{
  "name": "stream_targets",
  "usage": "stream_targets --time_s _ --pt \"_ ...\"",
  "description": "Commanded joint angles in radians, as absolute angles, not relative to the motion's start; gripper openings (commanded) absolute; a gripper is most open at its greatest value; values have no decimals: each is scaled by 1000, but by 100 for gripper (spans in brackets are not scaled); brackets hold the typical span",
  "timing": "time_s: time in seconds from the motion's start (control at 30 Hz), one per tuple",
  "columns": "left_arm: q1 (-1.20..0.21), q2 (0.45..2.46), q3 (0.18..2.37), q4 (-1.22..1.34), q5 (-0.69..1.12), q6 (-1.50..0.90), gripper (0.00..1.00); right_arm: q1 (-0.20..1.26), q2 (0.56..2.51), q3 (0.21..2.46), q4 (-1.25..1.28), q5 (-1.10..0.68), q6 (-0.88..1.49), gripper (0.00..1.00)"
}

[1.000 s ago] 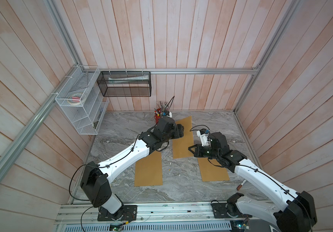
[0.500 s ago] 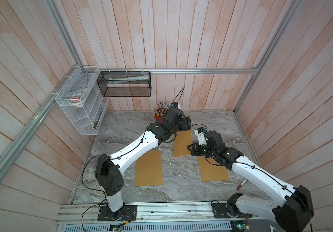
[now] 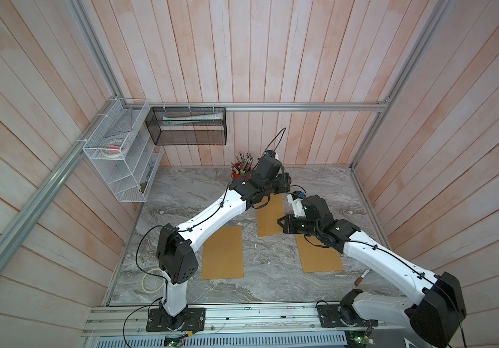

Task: Open the file bag
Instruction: Pick up the file bag from the center of the board.

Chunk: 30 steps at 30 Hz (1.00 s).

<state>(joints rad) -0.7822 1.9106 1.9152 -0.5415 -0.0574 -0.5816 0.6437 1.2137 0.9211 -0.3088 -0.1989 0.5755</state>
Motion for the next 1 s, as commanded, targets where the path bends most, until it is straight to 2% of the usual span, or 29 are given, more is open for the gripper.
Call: stream_targets --time_s 0.0,0.4,0.97 --pt "-790 1944 1970 -626 -84 -557 64 655 1227 967 -325 -174 561 0" --pt "-793 2010 2062 -725 -158 -537 61 676 1246 995 -330 -153 555 0" --pt "-793 2066 2141 -790 -187 -524 52 686 1268 1032 -331 -135 546 0"
